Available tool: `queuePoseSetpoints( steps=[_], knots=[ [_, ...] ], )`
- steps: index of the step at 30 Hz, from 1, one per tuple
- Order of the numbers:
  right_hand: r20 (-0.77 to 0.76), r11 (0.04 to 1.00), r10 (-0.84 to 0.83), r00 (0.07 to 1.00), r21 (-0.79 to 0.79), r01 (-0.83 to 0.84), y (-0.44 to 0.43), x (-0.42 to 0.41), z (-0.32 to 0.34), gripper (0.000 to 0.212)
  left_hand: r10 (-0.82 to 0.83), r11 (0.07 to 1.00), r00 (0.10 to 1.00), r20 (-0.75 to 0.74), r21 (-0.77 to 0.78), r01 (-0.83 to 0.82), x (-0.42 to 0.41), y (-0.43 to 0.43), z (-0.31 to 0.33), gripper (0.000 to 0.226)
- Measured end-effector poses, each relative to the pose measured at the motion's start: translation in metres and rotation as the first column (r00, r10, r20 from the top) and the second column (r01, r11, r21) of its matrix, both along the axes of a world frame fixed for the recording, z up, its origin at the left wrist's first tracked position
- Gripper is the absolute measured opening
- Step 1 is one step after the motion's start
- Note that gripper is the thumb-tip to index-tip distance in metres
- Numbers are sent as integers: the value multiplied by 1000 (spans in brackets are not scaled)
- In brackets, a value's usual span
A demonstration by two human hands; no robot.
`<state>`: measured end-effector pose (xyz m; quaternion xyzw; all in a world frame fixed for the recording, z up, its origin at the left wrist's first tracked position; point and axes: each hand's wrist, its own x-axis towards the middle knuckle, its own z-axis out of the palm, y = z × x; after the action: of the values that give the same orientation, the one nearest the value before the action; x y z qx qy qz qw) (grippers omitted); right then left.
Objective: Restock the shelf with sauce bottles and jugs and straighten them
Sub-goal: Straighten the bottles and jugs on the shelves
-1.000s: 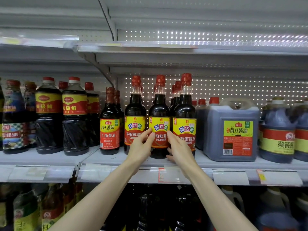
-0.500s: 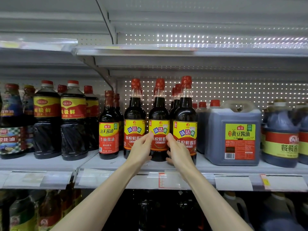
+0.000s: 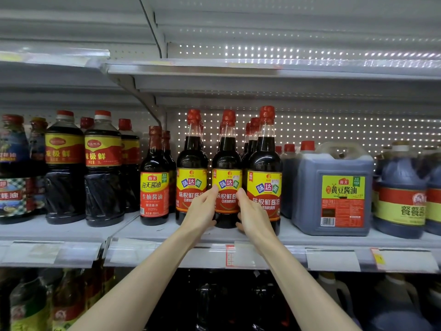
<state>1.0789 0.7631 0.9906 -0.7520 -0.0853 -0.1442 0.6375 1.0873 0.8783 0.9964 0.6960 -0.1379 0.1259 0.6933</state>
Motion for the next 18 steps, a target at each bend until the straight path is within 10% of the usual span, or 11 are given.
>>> queuePoseSetpoints(
  steps=[18],
  knots=[
    [0, 999, -24, 1000, -31, 24, 3, 4, 1, 41, -5, 1000, 1000, -2, -3, 5, 9, -1, -2, 22]
  ],
)
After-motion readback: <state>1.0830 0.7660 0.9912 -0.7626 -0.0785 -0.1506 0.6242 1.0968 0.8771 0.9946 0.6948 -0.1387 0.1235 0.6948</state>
